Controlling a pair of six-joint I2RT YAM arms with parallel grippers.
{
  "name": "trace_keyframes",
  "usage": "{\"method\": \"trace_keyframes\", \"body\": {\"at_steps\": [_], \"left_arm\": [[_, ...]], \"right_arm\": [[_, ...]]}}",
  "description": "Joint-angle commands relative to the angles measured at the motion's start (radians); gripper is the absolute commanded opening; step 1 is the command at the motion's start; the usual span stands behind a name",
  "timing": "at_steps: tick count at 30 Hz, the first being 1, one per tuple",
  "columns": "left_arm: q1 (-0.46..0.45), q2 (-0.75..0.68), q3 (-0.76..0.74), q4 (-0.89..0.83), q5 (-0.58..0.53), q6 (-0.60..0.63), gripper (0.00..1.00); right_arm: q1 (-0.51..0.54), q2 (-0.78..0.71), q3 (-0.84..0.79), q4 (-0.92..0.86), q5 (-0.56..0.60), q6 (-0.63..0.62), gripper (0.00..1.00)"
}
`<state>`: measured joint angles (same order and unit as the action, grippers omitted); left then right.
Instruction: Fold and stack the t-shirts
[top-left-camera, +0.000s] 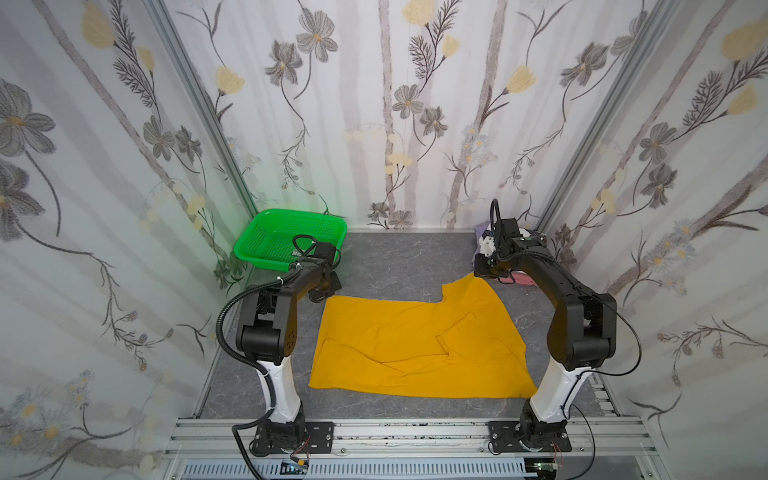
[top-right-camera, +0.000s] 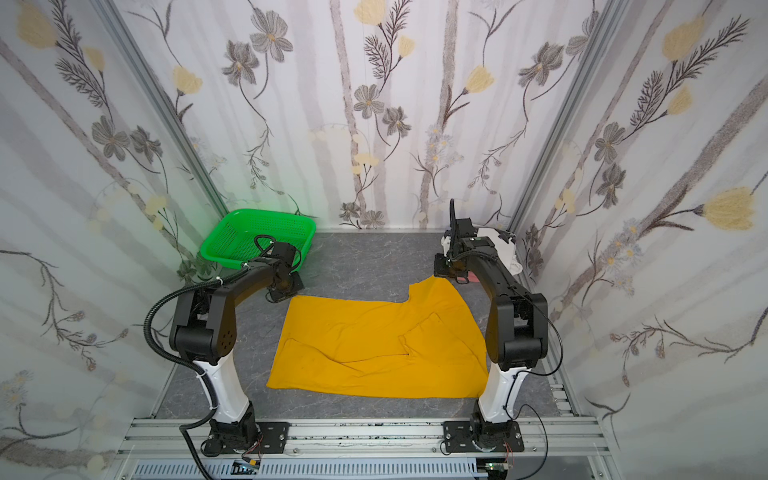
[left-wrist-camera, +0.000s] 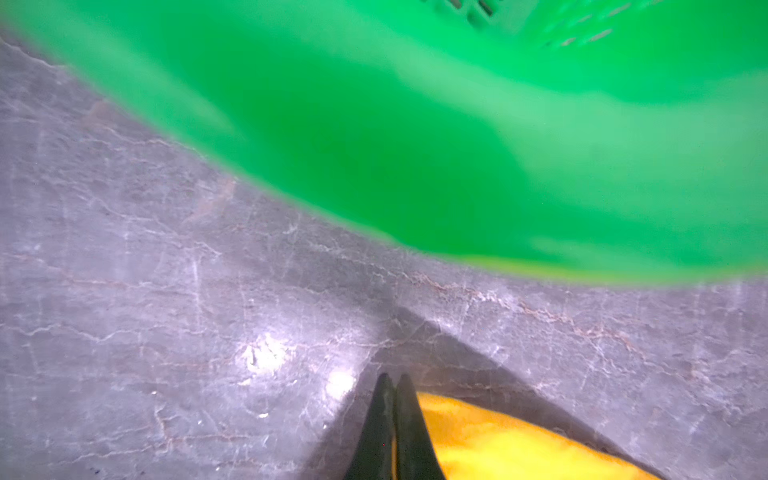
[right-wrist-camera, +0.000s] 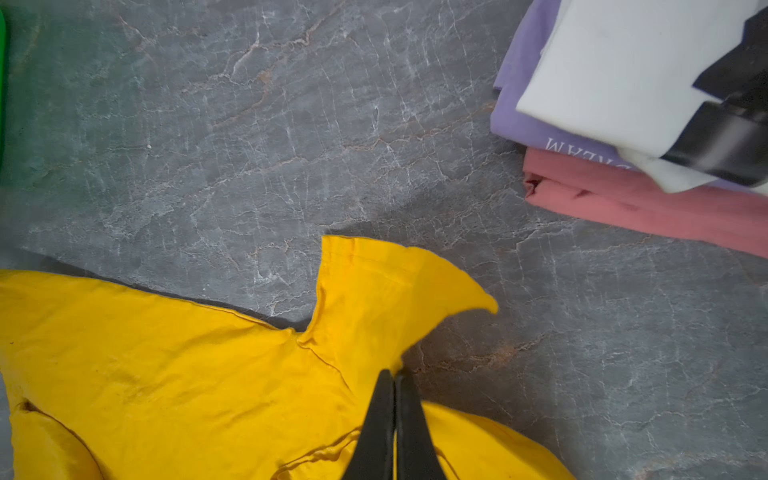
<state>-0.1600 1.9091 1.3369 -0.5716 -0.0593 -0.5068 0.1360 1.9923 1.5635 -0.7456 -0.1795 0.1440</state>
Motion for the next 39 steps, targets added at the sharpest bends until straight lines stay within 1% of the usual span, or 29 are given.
{"method": "trace_keyframes", "body": {"at_steps": [1,11,16,22,26,29,35,39], "left_arm": [[0.0,-0.038,-0.009,-0.029,-0.02,-0.001,0.0],[0.005,-0.167,-0.096,-0.019,-0.012,-0.022,0.0],[0.013,-0.254,-0.16,-0.002,0.014,-0.038,0.0],[0.012,-0.372,-0.239,-0.003,0.033,-0.048,0.0],[0.011,-0.449,-0.307,0.01,0.06,-0.063,0.0],[0.012,-0.5,-0.341,-0.007,0.053,-0.059,0.0],[0.011,-0.554,-0.38,-0.036,0.054,-0.037,0.0],[0.011,-0.586,-0.411,-0.039,0.052,-0.048,0.0]], "right_arm": [[-0.002,-0.048,-0.013,0.015,0.011,-0.015,0.0],[-0.029,-0.263,-0.205,0.048,0.027,0.009,0.0],[-0.029,-0.405,-0.305,0.06,-0.004,0.017,0.0],[-0.026,-0.614,-0.445,0.046,-0.02,0.05,0.0],[-0.019,-0.707,-0.537,0.034,-0.025,0.074,0.0],[-0.013,-0.77,-0.59,0.026,-0.023,0.101,0.0],[-0.001,-0.916,-0.632,-0.052,0.026,0.178,0.0],[0.014,-0.988,-0.645,-0.13,0.102,0.259,0.0]]}}
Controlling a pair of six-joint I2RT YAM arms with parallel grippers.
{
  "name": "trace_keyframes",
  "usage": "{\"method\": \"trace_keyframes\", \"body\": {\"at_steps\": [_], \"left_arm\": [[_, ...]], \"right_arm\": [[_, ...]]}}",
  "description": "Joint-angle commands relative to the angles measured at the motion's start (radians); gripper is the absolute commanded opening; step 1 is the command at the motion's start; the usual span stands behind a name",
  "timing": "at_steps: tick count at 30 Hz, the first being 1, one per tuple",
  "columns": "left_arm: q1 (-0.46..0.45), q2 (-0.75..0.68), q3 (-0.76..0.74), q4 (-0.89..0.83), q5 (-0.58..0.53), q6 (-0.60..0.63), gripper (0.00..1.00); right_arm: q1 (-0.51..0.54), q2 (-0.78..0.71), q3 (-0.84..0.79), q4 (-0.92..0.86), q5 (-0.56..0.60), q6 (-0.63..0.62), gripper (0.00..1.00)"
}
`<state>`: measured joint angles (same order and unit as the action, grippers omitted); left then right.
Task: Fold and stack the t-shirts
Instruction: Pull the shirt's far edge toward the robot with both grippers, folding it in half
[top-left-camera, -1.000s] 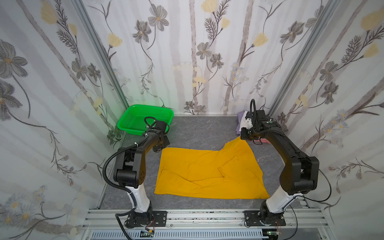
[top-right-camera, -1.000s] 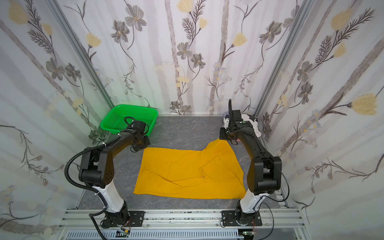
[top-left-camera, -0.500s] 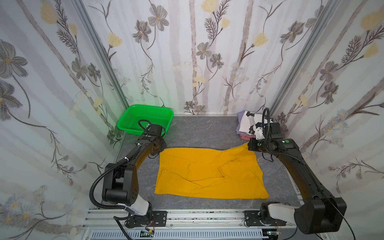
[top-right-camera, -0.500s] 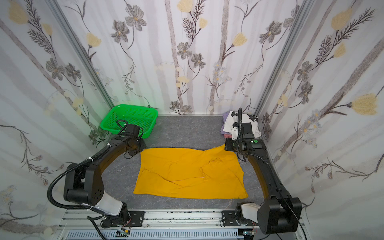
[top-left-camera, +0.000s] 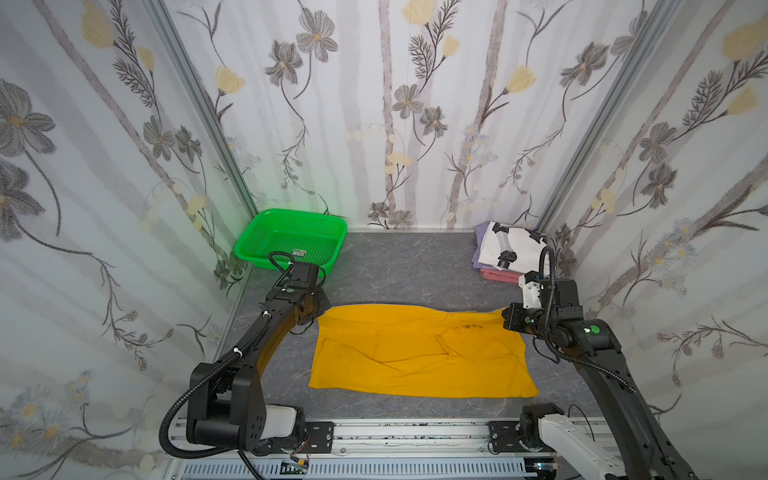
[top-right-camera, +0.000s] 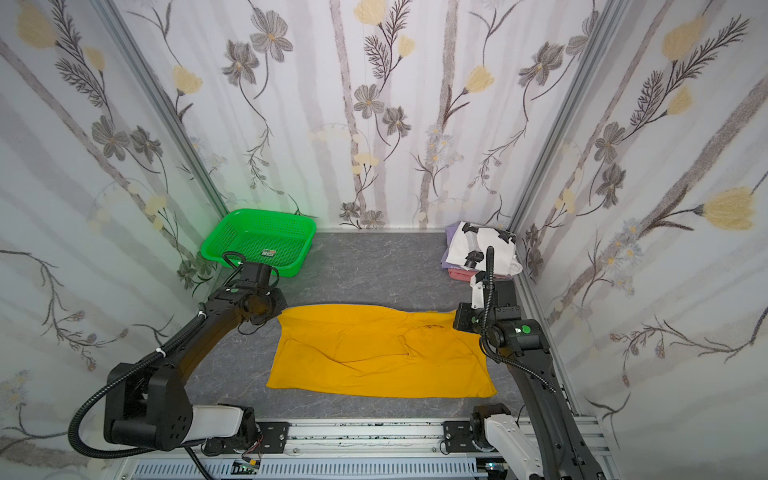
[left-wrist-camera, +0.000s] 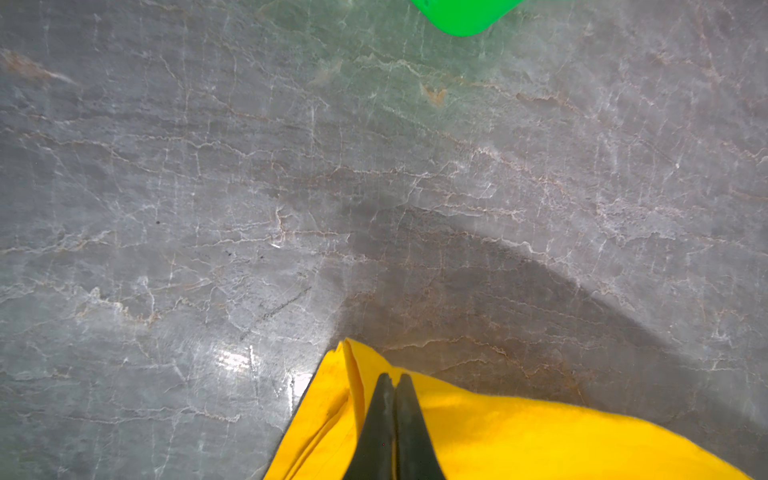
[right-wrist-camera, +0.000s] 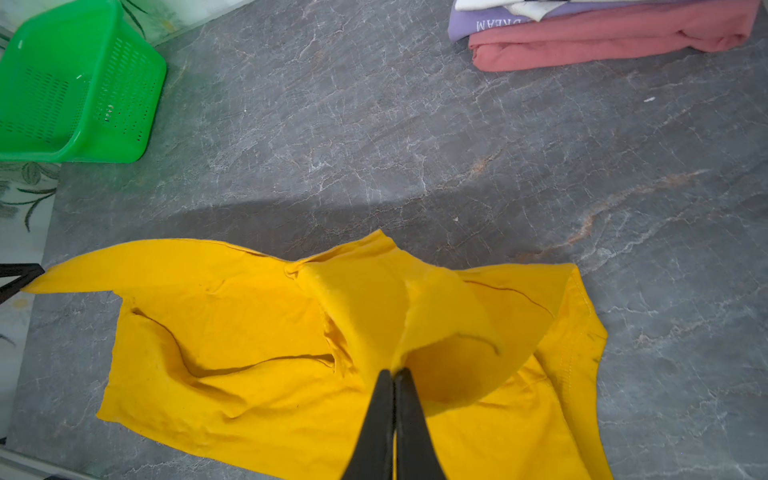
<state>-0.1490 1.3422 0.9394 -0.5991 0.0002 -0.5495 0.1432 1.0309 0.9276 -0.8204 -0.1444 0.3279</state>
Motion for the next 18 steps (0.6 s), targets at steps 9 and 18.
{"method": "trace_keyframes", "body": {"at_steps": [9,18], "left_arm": [[0.0,-0.078,-0.098,-0.014,-0.007,-0.038,0.0],[0.002,-0.128,-0.162,-0.021,-0.026,-0.069,0.0]], "right_arm": [[0.035,-0.213,-0.173,-0.074,0.092,0.285,0.0],[0.081,-0.337,-0.242,-0.201,0.192,0.379,0.0]]}}
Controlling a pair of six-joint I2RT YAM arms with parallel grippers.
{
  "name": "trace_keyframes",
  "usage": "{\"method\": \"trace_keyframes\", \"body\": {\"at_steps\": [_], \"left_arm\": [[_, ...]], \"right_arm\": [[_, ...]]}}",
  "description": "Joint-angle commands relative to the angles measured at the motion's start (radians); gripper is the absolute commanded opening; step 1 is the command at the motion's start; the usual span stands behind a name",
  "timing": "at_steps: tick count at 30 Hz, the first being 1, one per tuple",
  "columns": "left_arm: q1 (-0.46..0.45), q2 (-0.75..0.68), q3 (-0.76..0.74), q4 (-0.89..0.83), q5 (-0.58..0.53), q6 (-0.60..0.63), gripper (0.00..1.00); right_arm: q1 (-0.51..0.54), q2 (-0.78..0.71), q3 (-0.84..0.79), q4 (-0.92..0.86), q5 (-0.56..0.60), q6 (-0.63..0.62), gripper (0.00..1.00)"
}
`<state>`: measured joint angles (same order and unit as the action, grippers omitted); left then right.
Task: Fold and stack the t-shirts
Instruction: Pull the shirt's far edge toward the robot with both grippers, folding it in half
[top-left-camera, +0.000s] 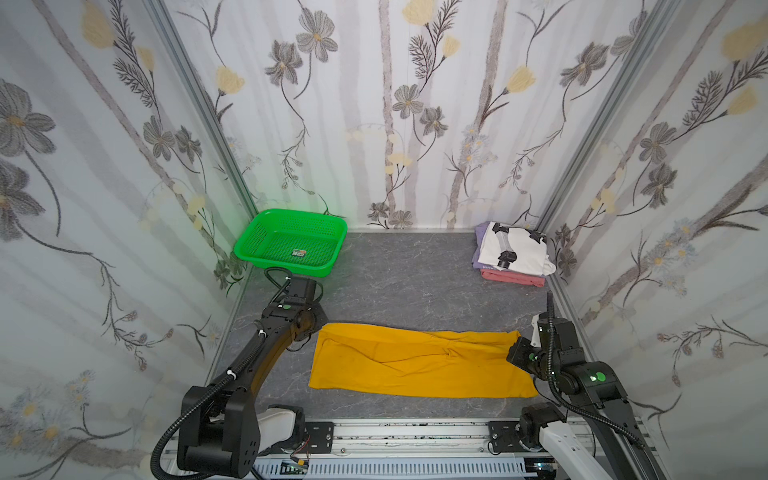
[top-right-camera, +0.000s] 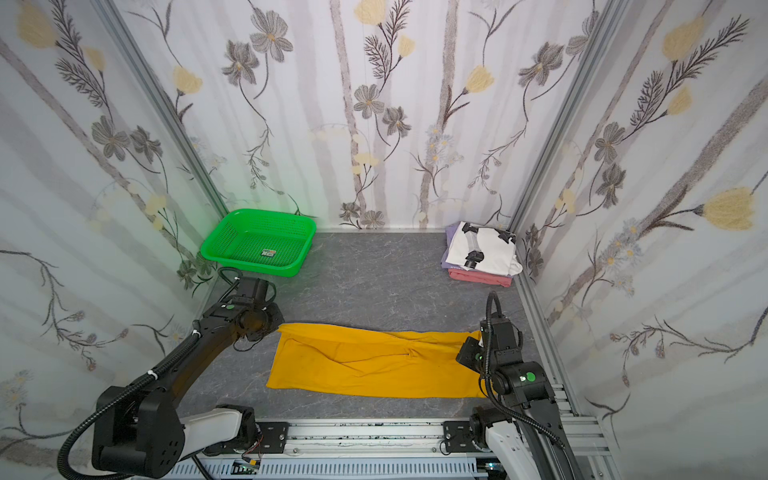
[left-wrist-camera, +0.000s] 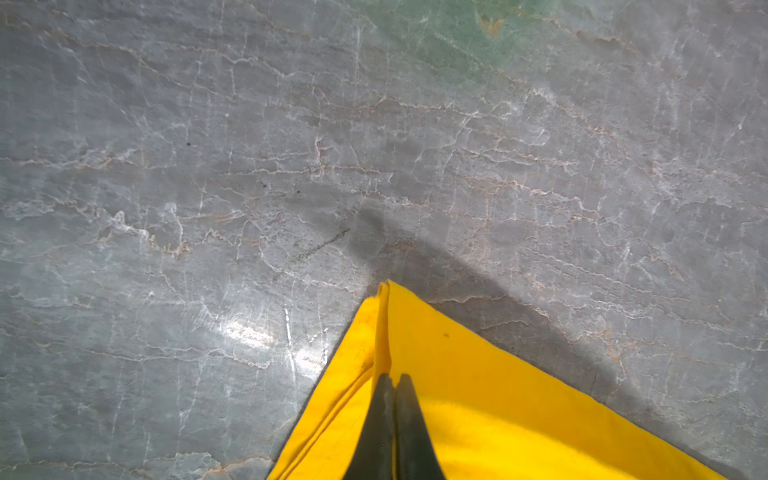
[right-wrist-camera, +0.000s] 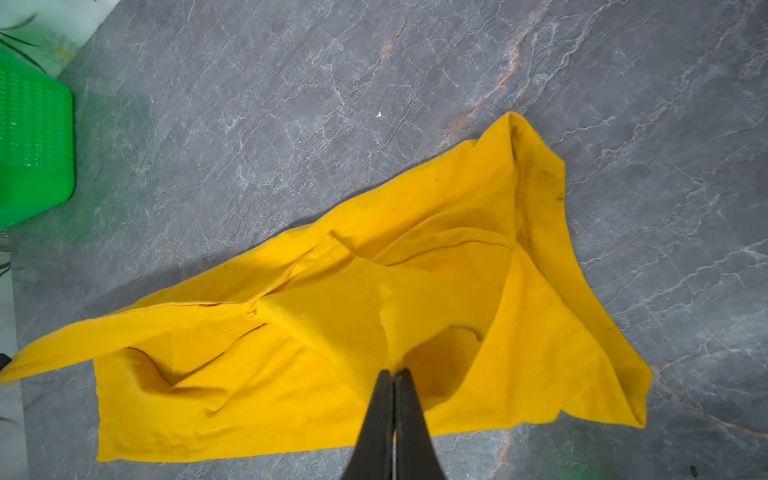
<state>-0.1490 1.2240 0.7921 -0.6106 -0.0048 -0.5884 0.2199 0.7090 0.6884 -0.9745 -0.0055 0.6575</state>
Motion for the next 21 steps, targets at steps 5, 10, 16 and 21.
{"method": "trace_keyframes", "body": {"at_steps": [5,10,16,21], "left_arm": [[0.005,-0.041,-0.059,-0.009,-0.035,-0.06,0.0],[0.006,-0.059,-0.088,-0.01,-0.026,-0.072,0.0],[0.007,-0.081,-0.102,-0.034,-0.042,-0.072,0.0],[0.008,-0.102,-0.108,-0.044,-0.046,-0.058,0.0]], "right_arm": [[0.029,-0.016,0.031,-0.111,0.101,0.057,0.0],[0.03,0.004,0.112,-0.18,0.15,0.03,0.0],[0.036,0.023,0.139,-0.225,0.158,0.001,0.0],[0.048,0.04,0.113,-0.206,0.114,-0.015,0.0]]}}
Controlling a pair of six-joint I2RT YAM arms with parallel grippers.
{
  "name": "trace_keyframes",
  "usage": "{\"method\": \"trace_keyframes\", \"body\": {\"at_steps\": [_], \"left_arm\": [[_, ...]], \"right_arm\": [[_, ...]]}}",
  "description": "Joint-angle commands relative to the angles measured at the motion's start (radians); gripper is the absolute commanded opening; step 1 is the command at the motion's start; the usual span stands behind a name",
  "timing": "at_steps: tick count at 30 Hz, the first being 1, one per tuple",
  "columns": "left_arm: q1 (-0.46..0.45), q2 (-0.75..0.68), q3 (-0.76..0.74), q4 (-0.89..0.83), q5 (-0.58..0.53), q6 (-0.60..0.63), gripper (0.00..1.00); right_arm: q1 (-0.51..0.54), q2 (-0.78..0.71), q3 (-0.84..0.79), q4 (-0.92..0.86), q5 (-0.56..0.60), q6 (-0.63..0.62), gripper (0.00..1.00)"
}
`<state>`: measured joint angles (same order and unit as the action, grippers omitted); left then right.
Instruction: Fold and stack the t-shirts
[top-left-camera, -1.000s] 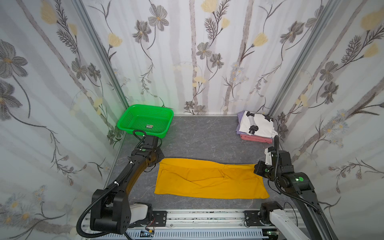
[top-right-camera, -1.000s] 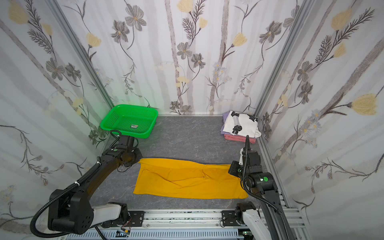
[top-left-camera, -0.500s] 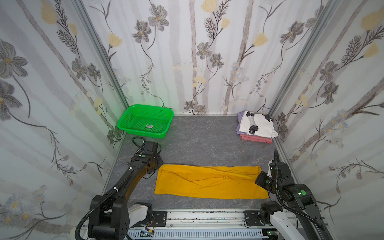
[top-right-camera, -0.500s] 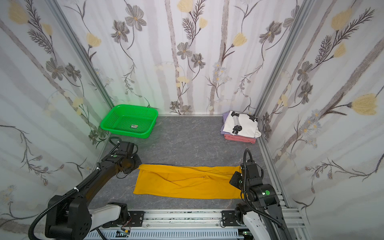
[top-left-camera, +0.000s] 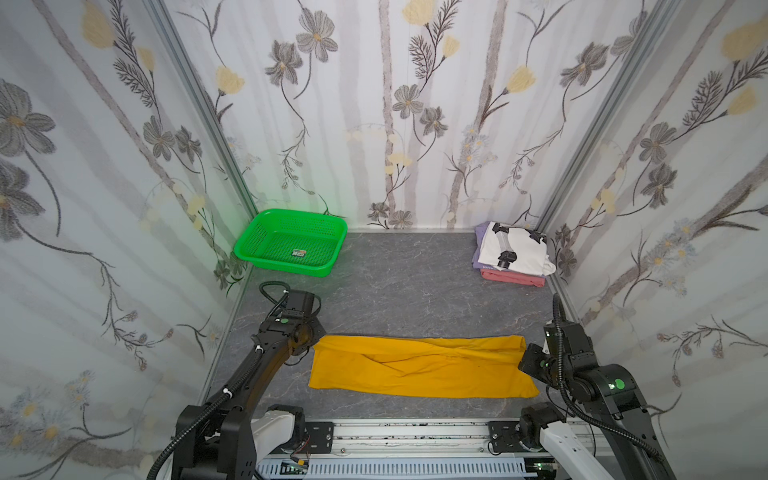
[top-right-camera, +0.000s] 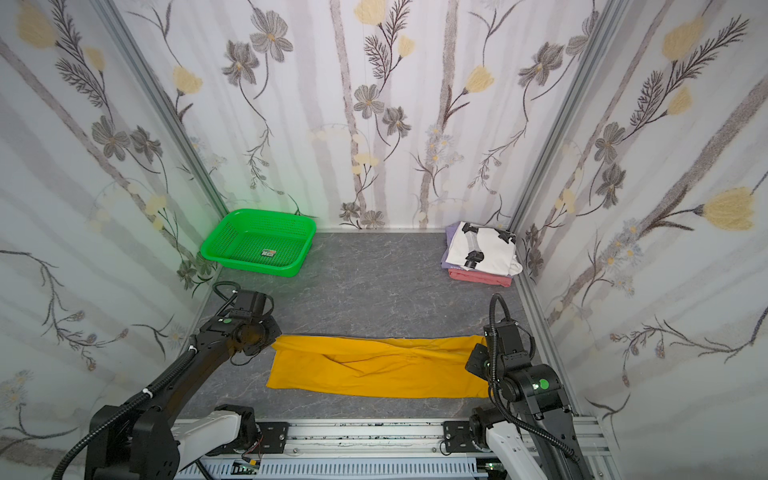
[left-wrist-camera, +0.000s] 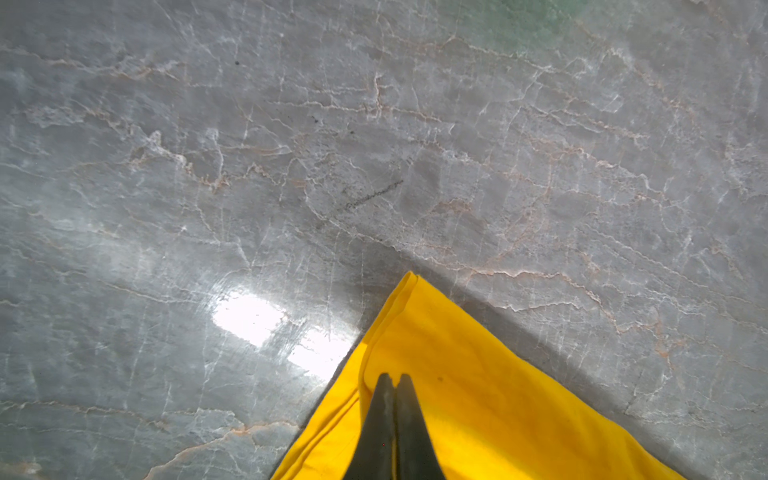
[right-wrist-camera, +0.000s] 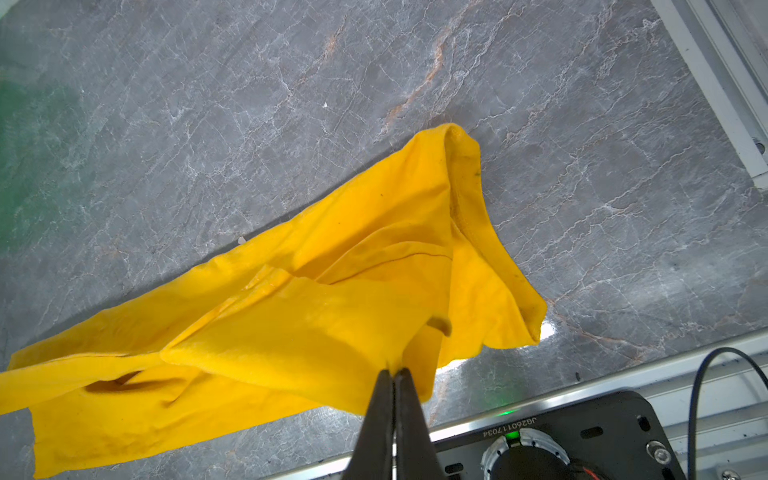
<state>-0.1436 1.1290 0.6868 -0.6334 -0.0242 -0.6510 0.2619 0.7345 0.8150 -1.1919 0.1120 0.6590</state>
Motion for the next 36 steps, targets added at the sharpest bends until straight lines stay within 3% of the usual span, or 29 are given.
{"method": "trace_keyframes", "body": {"at_steps": [1,7,9,10,11,15,18,20,22,26,30,36], "left_arm": [[0.002,-0.008,-0.005,-0.022,-0.021,0.004,0.0],[0.002,-0.026,-0.029,-0.015,-0.003,-0.002,0.01],[0.002,-0.025,-0.026,-0.018,0.001,0.002,0.18],[0.002,-0.027,-0.02,-0.023,0.004,0.002,0.35],[0.002,-0.033,-0.018,-0.027,0.006,0.002,0.48],[0.007,-0.071,0.026,-0.074,-0.041,0.005,0.76],[0.021,-0.094,0.059,-0.09,-0.057,0.009,0.88],[0.03,-0.086,0.08,-0.076,-0.031,0.015,0.91],[0.03,-0.056,0.091,-0.037,0.03,0.031,0.92],[0.02,0.048,0.114,0.095,0.259,0.061,0.93],[-0.023,0.127,0.136,0.166,0.34,0.064,0.95],[-0.073,0.243,0.128,0.262,0.369,0.045,0.97]], "right_arm": [[0.016,0.022,-0.012,0.01,0.001,-0.012,0.0],[0.077,0.03,-0.028,0.034,0.013,0.032,0.0],[0.101,0.048,-0.035,0.035,0.018,0.04,0.0],[0.112,0.058,-0.034,0.034,0.022,0.046,0.0],[0.121,0.065,-0.032,0.033,0.027,0.052,0.07],[0.14,0.069,0.012,0.021,0.058,0.064,0.57],[0.141,0.089,0.06,0.016,0.077,0.056,0.73],[0.145,0.118,0.072,0.041,0.062,0.045,0.83],[0.16,0.145,0.07,0.093,0.037,0.042,0.86],[0.188,0.203,-0.023,0.272,-0.071,0.063,0.99],[0.227,0.259,-0.174,0.483,-0.126,0.154,1.0],[0.235,0.362,-0.259,0.645,-0.084,0.251,1.0]]}}
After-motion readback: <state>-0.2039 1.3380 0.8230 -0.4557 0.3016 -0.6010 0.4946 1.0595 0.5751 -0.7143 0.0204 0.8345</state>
